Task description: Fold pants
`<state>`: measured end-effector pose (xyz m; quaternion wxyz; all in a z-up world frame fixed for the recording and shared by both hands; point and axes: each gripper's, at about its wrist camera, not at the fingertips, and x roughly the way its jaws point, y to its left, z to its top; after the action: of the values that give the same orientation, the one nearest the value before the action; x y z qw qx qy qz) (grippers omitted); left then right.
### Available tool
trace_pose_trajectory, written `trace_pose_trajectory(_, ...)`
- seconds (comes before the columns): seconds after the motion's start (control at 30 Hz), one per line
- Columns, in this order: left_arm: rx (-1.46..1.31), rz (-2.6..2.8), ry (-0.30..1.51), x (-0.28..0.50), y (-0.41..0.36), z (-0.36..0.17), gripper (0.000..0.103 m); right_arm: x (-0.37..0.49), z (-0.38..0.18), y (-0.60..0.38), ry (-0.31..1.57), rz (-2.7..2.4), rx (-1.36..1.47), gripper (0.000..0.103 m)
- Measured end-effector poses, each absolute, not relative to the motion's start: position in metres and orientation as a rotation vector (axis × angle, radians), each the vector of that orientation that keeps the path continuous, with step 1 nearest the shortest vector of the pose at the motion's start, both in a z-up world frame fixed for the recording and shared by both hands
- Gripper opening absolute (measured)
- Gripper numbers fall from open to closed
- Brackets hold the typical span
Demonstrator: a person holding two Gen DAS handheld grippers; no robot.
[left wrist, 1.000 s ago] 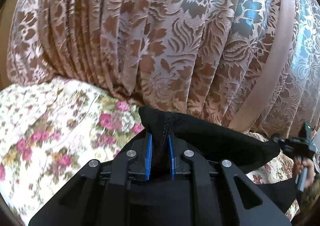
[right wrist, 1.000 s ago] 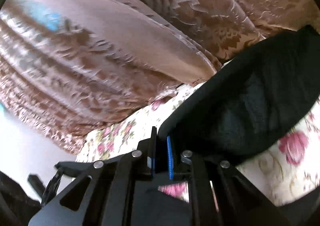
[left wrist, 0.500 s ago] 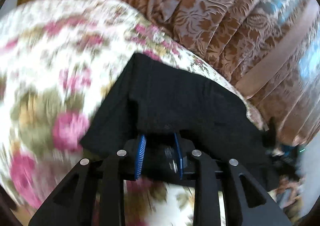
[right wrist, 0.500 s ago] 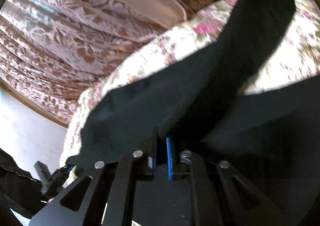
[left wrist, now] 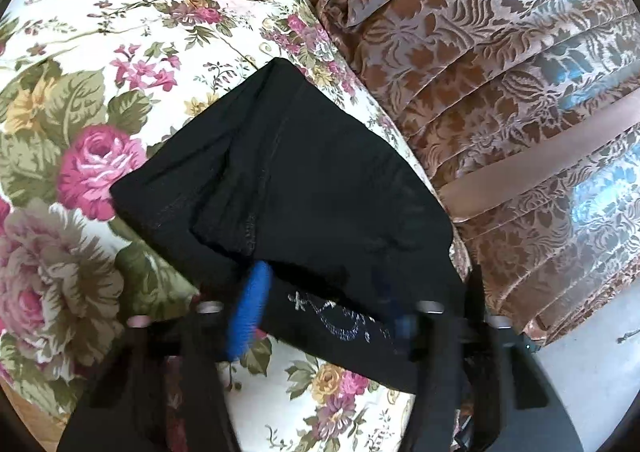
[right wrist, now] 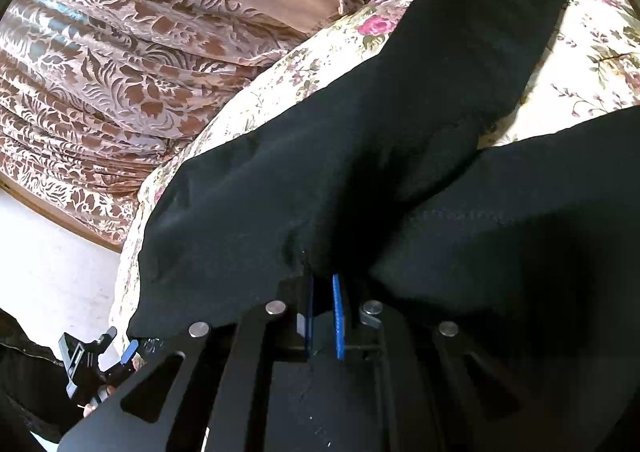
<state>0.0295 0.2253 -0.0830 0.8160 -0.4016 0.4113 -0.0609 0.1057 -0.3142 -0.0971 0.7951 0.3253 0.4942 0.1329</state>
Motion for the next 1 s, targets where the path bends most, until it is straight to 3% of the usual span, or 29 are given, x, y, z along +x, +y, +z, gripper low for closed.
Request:
trace_pose_trajectory(0.13, -0.837, -0.086, 0.910, 0.044, 0.226, -0.083, 0.006, 0.109, -0.092, -0.315, 1.056, 0.293, 0.686, 0.006)
trace_pose_trajectory(0.5, -0.644, -0.148, 0.761, 0.061, 0.235, -0.022, 0.004, 0.051, -0.019, -0.299, 0.952, 0.414, 0.572, 0.005)
trace_pose_trajectory(0.77, -0.684, -0.062, 0.908, 0.036, 0.254, -0.090, 0.004, 0.020, -0.077, -0.273, 1.113, 0.383, 0.521, 0.006)
trace_pose_trajectory(1.0, -0.702, -0.122, 0.808, 0.027, 0.256, -0.064, 0.004, 0.021, -0.060, -0.271, 1.081, 0.385, 0.496, 0.006)
